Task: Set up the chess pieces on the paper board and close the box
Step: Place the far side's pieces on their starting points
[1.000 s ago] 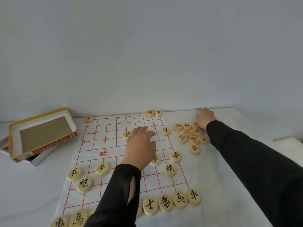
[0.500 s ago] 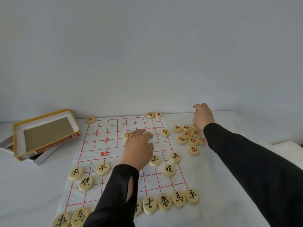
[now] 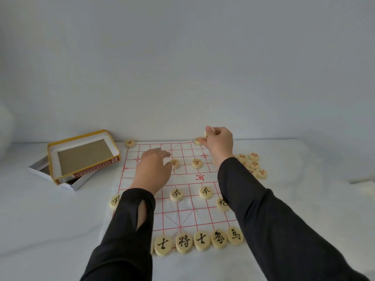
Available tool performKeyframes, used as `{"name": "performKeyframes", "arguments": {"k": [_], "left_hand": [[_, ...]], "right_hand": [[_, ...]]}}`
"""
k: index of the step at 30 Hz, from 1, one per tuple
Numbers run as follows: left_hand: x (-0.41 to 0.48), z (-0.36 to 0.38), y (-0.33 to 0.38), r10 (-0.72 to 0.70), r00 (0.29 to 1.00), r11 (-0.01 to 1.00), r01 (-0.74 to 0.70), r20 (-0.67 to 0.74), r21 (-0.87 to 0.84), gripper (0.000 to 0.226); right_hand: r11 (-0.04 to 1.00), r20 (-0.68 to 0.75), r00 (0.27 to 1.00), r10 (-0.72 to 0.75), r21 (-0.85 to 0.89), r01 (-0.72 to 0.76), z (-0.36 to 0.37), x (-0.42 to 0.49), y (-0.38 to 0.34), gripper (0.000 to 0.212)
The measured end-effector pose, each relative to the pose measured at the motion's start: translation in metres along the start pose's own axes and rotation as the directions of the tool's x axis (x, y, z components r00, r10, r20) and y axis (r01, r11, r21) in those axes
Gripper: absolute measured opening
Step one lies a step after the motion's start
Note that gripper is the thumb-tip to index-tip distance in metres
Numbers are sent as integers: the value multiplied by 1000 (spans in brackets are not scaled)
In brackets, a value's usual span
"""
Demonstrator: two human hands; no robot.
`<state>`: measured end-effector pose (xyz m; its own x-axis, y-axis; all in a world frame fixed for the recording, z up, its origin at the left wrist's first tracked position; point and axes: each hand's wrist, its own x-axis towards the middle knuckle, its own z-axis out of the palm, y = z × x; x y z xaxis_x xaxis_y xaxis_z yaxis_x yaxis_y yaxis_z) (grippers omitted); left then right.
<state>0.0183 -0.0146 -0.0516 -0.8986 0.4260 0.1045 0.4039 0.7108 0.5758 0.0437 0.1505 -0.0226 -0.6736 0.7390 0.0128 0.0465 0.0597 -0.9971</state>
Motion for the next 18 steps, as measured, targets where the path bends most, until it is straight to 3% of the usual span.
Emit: {"name": "performKeyframes", "arguments": {"k": [3, 6, 9, 18], "left_hand": [[1, -16, -12, -12, 1000, 999, 11, -7, -43, 34], [-2, -35, -18, -39, 999, 987, 41, 16, -154, 33], [-4, -49, -28, -83, 996, 963, 90, 35, -252, 33], [-7, -69, -50, -213, 966, 936, 245, 145, -254, 15]], "right_hand": [[973, 135, 983, 125, 179, -148, 11, -21, -7, 19], [957, 317, 926, 207, 130, -258, 20, -38, -10, 21], [967, 368, 900, 235, 8, -255, 22, -45, -5, 21], [968, 445, 859, 252, -112, -225, 18, -49, -8, 22]]}}
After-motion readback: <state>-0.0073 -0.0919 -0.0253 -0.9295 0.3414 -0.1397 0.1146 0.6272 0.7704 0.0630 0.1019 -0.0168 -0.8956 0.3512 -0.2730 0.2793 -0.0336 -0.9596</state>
